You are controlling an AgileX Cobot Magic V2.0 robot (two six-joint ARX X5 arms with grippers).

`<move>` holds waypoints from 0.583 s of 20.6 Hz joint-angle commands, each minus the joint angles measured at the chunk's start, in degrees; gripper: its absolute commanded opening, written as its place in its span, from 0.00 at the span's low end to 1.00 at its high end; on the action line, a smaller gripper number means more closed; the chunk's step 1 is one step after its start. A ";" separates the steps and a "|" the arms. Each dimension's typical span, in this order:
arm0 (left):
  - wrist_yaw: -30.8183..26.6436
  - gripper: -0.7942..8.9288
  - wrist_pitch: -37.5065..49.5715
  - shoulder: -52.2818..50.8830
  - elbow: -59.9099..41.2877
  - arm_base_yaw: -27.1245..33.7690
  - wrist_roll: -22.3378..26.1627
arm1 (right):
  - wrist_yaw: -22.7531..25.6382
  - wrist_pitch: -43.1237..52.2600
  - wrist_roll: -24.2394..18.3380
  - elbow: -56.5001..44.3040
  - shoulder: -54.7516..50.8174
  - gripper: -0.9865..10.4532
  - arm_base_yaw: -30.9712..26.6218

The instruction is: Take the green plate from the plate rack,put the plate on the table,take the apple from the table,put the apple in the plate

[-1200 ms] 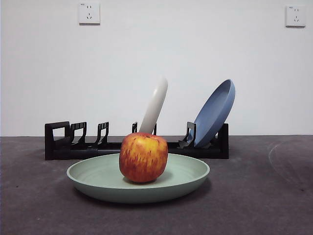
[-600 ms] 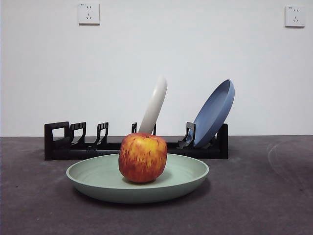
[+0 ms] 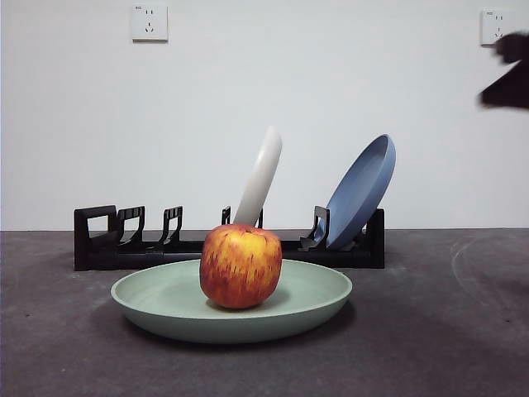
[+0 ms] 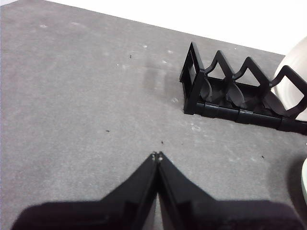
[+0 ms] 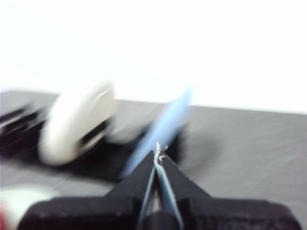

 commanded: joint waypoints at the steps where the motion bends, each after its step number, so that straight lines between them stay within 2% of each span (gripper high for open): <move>1: -0.13 0.08 0.55 0.04 -0.44 0.20 0.90 | -0.17 -7.74 -0.59 -2.43 -6.21 0.07 -5.64; 3: -0.13 0.08 0.57 0.04 -0.44 0.20 0.90 | -0.17 -12.81 -0.55 -3.67 -11.45 0.07 -9.20; 6: -0.13 0.08 0.57 0.04 -0.44 0.20 0.90 | -0.17 -13.55 -0.57 -6.45 -16.83 0.07 -11.80; 12: -0.13 0.08 0.55 0.04 -0.42 0.20 0.90 | -0.09 -22.51 -2.34 -7.13 -24.96 0.07 -13.16</move>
